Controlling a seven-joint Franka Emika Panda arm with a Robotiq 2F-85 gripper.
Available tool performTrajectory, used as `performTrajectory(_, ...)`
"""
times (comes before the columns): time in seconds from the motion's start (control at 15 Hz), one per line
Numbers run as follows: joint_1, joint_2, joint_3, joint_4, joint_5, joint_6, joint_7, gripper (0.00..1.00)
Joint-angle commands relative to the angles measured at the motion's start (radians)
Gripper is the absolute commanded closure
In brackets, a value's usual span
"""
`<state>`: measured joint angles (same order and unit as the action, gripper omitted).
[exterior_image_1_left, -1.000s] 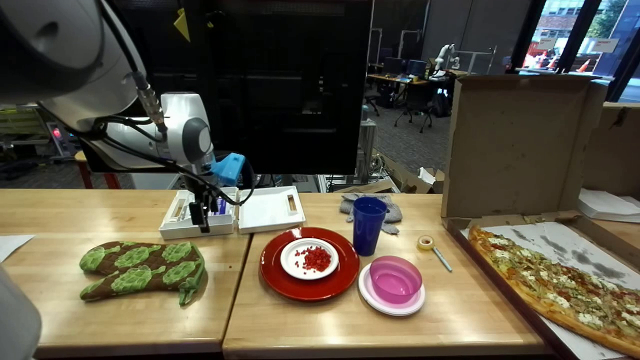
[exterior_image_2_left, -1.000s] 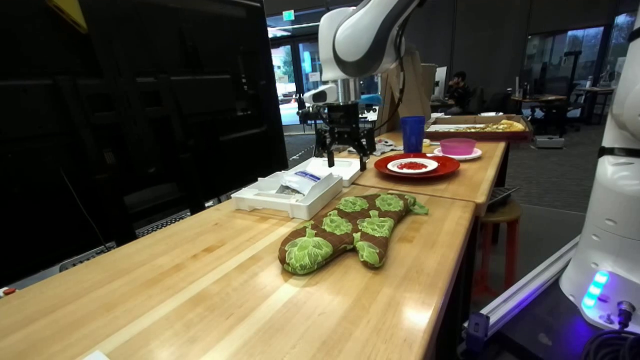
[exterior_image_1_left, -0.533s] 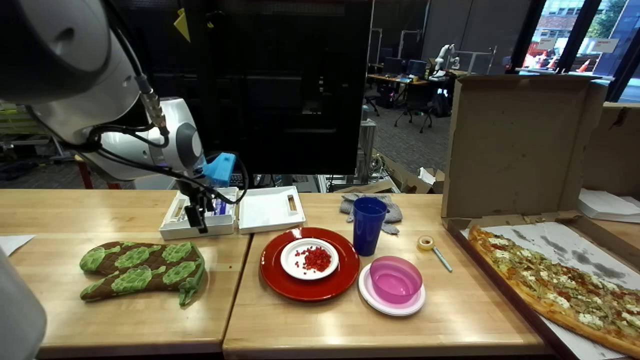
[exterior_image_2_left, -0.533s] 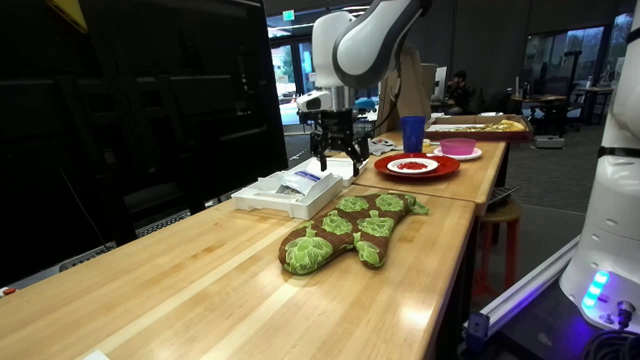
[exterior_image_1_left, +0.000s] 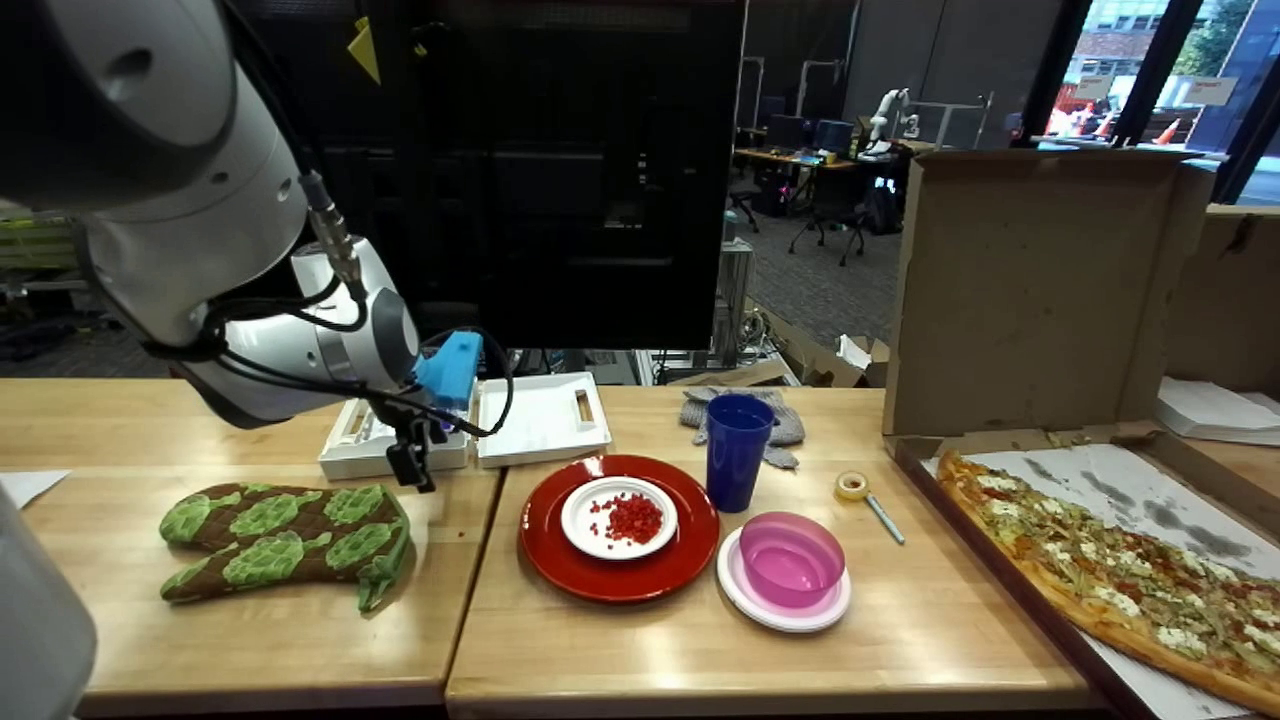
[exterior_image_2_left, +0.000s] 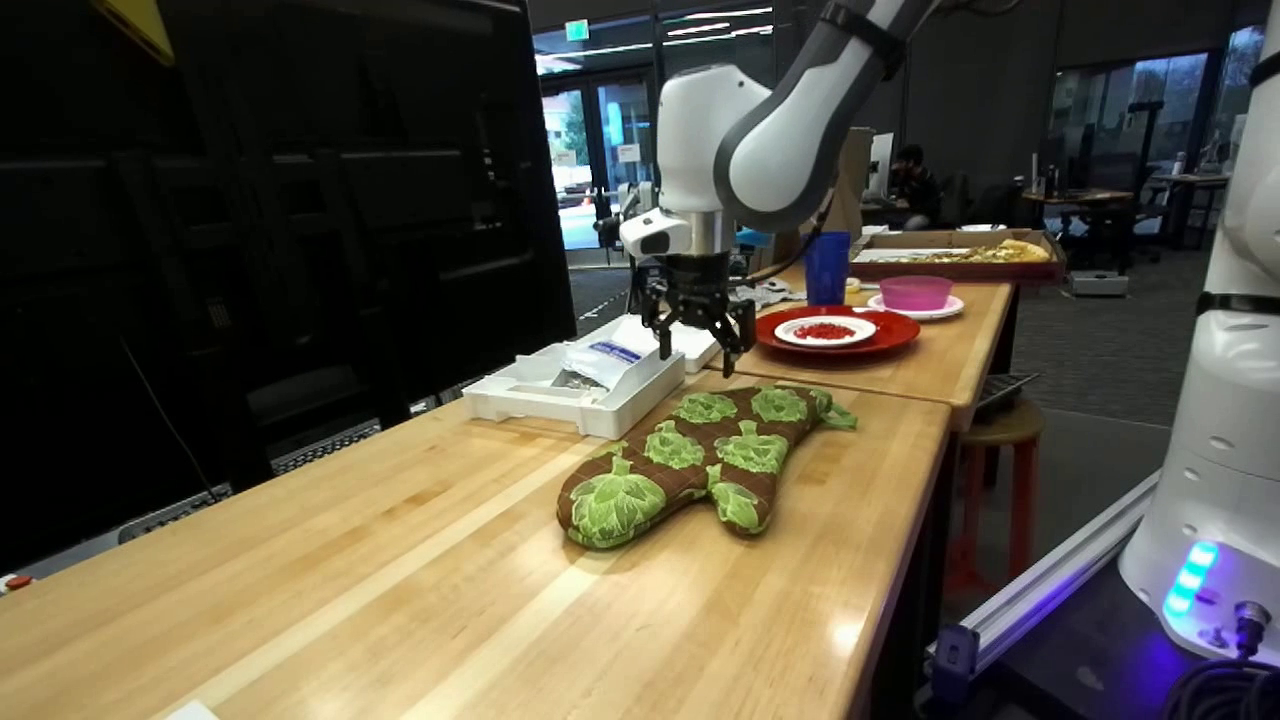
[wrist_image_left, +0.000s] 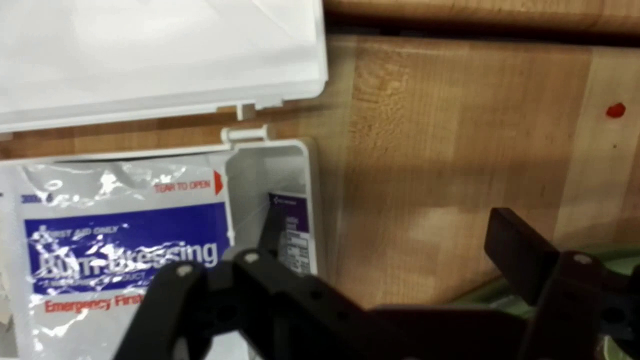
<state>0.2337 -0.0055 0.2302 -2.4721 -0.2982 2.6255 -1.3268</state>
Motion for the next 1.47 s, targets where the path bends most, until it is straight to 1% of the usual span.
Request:
performTrajectory(0.0,-0.02,-0.034,-0.019,-0.082,-0.037,0.092,0.024,0.0)
performTrajectory(0.33,-0.036,-0.047,-0.035,-0.115,-0.05,0.154,0.021,0.0)
performTrajectory(0.67,-0.038,-0.076,-0.039,-0.114,-0.04,0.148,0.017,0.0)
performTrajectory(0.73,-0.035,-0.081,-0.038,-0.111,-0.035,0.145,0.013,0.02)
performTrajectory(0.8,-0.033,-0.086,-0.037,-0.109,-0.032,0.143,0.012,0.11)
performTrajectory(1.0,-0.025,-0.093,-0.038,-0.107,-0.005,0.141,-0.01,0.26)
performTrajectory(1.13,-0.018,-0.091,-0.038,-0.108,0.011,0.14,-0.025,0.32)
performTrajectory(1.2,-0.016,-0.089,-0.037,-0.106,0.01,0.138,-0.025,0.28)
performTrajectory(1.27,-0.015,-0.087,-0.035,-0.104,0.007,0.137,-0.024,0.26)
performTrajectory(1.33,-0.012,-0.084,-0.034,-0.101,0.007,0.136,-0.025,0.26)
performTrajectory(1.4,-0.01,-0.083,-0.032,-0.099,0.004,0.135,-0.024,0.22)
